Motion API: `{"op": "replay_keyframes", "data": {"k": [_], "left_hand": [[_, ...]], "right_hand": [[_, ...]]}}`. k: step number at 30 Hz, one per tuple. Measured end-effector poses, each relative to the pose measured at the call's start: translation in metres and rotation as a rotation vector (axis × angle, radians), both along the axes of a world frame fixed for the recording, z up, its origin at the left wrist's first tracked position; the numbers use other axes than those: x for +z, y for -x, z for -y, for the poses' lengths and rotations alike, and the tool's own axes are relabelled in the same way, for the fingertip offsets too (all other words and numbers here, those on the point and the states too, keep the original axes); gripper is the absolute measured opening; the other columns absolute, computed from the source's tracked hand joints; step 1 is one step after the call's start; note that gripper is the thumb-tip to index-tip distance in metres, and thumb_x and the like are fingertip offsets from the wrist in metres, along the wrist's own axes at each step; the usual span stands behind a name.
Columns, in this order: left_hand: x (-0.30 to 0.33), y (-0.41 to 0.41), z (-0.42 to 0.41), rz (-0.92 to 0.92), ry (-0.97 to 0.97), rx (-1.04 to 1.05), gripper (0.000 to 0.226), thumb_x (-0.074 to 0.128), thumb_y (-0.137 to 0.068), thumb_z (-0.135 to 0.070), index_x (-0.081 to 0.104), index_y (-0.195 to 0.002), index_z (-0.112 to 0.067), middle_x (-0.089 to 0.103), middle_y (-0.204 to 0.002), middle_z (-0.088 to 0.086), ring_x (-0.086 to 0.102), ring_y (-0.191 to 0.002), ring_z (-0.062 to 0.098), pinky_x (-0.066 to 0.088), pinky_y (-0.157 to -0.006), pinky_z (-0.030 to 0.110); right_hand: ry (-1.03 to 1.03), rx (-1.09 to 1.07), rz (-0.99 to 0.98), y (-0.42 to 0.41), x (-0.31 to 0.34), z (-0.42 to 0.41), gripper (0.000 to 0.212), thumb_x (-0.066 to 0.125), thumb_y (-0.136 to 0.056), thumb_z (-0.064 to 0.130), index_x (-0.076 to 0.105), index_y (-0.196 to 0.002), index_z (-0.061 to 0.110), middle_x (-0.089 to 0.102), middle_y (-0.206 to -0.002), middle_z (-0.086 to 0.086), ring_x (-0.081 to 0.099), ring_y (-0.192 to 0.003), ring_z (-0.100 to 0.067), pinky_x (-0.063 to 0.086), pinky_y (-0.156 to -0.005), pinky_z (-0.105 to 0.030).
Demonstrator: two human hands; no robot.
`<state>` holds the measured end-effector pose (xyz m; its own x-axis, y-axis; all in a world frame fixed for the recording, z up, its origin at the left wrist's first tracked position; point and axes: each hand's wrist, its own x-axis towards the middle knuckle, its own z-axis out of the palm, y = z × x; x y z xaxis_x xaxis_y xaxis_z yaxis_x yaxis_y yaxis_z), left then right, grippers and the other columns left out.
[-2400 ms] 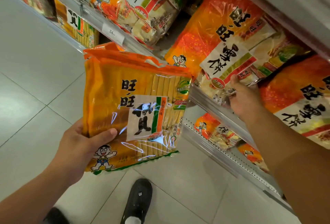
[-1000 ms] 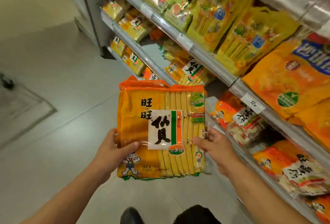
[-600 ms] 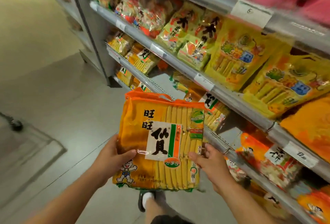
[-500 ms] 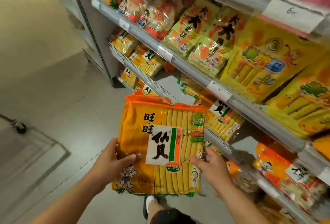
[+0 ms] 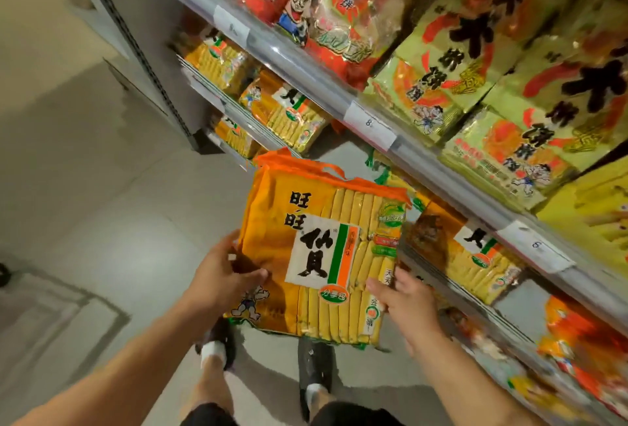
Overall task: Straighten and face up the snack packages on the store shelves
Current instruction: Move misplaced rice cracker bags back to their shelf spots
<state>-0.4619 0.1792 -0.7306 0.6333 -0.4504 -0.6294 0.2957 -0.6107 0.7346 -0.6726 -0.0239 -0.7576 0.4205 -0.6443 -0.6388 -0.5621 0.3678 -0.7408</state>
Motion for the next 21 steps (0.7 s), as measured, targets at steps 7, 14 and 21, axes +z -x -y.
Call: {"op": "replay_keyframes", "data": {"k": [7, 14, 21], "left_hand": [[-0.035, -0.089, 0.055, 0.132, -0.012, -0.424, 0.054, 0.076, -0.082, -0.017, 0.052, -0.129, -0.026, 0.061, -0.118, -0.001, 0.063, -0.104, 0.02, 0.053, -0.089, 0.036], [-0.062, -0.147, 0.129, 0.362, 0.026, -0.753, 0.068, 0.077, -0.078, -0.01, 0.047, -0.138, -0.019, 0.049, -0.116, 0.013, 0.052, -0.106, 0.031, 0.047, -0.089, 0.037], [-0.091, -0.166, 0.192, 0.48, -0.002, -0.823, 0.098, 0.083, -0.073, -0.018, 0.026, -0.15, -0.038, 0.044, -0.114, 0.01, 0.051, -0.102, 0.033, 0.048, -0.086, 0.038]], "right_hand": [[0.058, -0.307, -0.078, -0.045, -0.025, -0.007, 0.028, 0.074, -0.083, 0.009, 0.07, -0.11, 0.01, 0.071, -0.112, -0.01, 0.069, -0.098, -0.025, 0.054, -0.085, -0.035], [0.152, -0.39, -0.092, -0.08, -0.064, 0.011, 0.058, 0.077, -0.079, 0.033, 0.06, -0.126, 0.003, 0.067, -0.12, -0.01, 0.064, -0.107, -0.025, 0.05, -0.098, -0.04], [0.309, -0.422, -0.135, -0.097, -0.086, 0.061, 0.059, 0.077, -0.08, 0.04, 0.06, -0.129, 0.011, 0.064, -0.128, -0.011, 0.067, -0.106, -0.034, 0.052, -0.092, -0.056]]}}
